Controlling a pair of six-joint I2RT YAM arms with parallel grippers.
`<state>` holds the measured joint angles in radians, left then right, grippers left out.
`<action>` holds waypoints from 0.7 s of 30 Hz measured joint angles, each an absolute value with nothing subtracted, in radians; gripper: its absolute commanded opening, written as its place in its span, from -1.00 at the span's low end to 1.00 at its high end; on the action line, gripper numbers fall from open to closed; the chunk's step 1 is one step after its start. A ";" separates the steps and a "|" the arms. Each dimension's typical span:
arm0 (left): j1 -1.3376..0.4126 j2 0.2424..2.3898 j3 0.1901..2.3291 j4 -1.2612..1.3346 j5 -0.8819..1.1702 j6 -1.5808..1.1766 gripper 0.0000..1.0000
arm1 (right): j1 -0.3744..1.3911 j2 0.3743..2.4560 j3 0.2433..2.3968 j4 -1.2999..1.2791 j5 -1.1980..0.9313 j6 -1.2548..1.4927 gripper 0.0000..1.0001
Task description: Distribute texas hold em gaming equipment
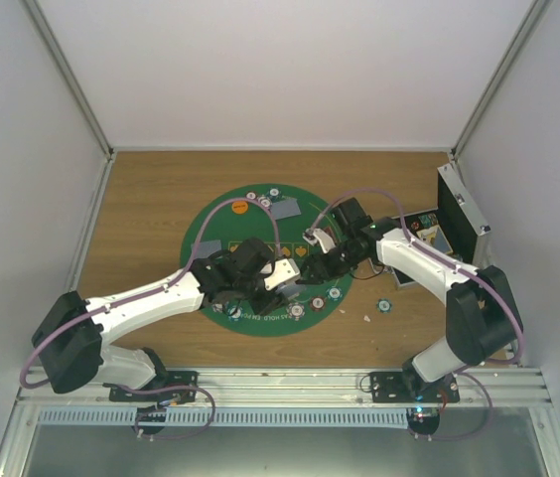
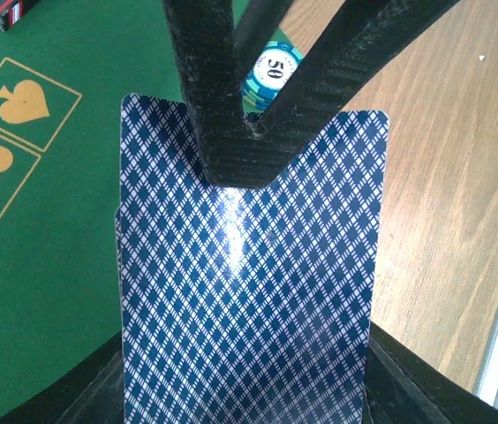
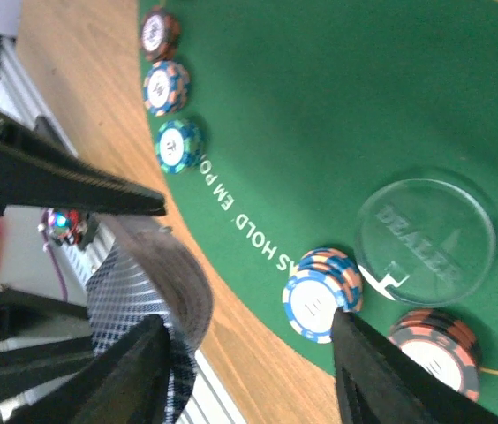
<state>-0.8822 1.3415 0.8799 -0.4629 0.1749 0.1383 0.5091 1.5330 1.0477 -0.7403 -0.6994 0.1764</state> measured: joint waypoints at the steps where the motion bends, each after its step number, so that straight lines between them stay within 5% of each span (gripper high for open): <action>1: -0.882 1.340 0.880 -0.463 0.175 0.138 0.11 | 0.509 1.533 1.047 -0.740 -0.714 0.172 -0.14; 4: -0.882 1.338 0.880 -0.463 0.175 0.138 0.11 | 0.509 1.533 1.043 -0.739 -0.760 0.172 -0.52; 10: -0.882 1.338 0.880 -0.463 0.174 0.138 0.11 | 0.508 1.533 1.043 -0.729 -0.815 0.174 -0.97; 21: -0.880 1.338 0.861 -0.459 0.136 0.138 0.11 | 0.460 1.504 1.036 -0.727 -0.793 0.174 -0.99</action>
<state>-0.8799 1.3376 0.8608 -0.4591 0.1364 0.1383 0.4603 1.5036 1.0355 -0.7269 -0.7929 0.1741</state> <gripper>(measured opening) 0.555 0.015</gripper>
